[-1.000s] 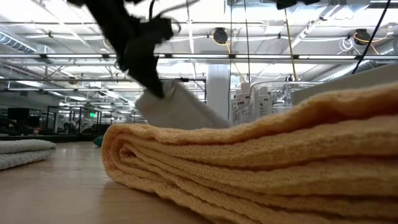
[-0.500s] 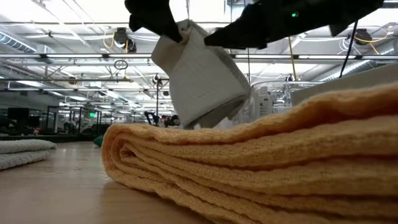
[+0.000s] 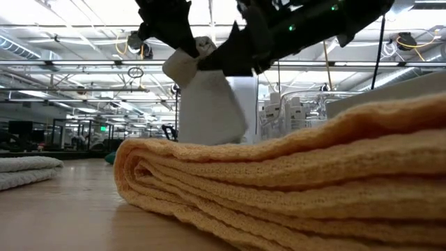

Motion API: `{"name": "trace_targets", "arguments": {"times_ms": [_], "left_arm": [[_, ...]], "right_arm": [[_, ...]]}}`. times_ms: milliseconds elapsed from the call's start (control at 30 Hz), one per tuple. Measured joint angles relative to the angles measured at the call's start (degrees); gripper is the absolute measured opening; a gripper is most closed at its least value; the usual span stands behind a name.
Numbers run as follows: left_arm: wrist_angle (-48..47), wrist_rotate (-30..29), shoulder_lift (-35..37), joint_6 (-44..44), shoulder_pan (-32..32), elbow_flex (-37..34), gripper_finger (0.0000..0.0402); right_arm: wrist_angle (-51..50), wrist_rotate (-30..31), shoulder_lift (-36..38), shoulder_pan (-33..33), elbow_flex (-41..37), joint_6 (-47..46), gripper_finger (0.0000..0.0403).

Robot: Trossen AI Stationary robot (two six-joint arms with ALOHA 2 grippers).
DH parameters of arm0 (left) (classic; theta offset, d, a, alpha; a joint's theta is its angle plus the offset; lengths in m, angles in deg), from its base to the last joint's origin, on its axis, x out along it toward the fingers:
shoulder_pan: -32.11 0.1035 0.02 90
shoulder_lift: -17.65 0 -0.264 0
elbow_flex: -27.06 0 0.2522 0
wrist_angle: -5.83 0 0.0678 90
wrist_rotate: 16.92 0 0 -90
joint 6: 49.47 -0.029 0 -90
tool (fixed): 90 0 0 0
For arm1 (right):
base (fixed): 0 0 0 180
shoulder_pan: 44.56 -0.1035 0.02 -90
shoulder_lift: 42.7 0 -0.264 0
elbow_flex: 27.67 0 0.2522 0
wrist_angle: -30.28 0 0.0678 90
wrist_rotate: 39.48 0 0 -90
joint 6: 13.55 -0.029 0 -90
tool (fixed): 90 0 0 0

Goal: Pick & Place Kitchen Items
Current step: Put the gray towel into the bottom transparent bin

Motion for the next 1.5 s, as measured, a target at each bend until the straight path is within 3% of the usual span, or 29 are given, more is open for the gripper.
{"name": "trace_targets", "arguments": {"times_ms": [133, 267, 467, 700, 900, 1167, 1267, 1400, 1500], "left_arm": [[0.05, 0.03, 0.0, 0.12, -0.02, 0.0, 0.0023], [0.16, 0.07, 0.0, 0.12, -0.13, 0.0, 0.0024], [0.39, 0.11, 0.0, 1.24, -0.11, 0.0, 0.0025], [0.26, 2.67, 0.29, -3.0, -0.12, 0.0, 0.0042], [-1.18, 4.78, 5.68, -5.21, -0.88, -0.04, 0.0086], [-1.13, 1.16, 14.63, -7.78, -4.92, -0.91, 0.0115], [1.4, -2.69, 16.35, -9.68, -6.97, -2.9, 0.0119], [14.03, -8.95, 19.07, -16.7, -10.41, -11.14, 0.012], [33.5, -7.38, 20.28, -27.05, -12.24, -20.99, 0.012]], "right_arm": [[-1.79, 4.05, -0.15, 1.0, 0.45, 0.09, 0.0283], [-2.68, 4.35, 0.07, 2.1, 0.48, -2.91, 0.0233], [-2.6, -1.26, 0.27, 2.36, 0.46, -5.41, 0.0141], [-5.0, -1.77, 1.36, 2.29, 0.41, -0.89, 0.0015], [-11.59, -1.71, 7.51, 2.29, -0.08, -0.67, 0.0005], [-10.17, -1.78, 17.6, 1.27, -6.03, -1.1, 0.0002], [-6.91, -1.77, 21.98, 0.01, -9.03, -1.17, 0.0002], [0.22, -5.43, 27.94, -1.88, -13.61, -2.23, 0.0001], [8.02, -9.92, 30.45, -2.36, -17.17, -4.27, 0.0001]]}}
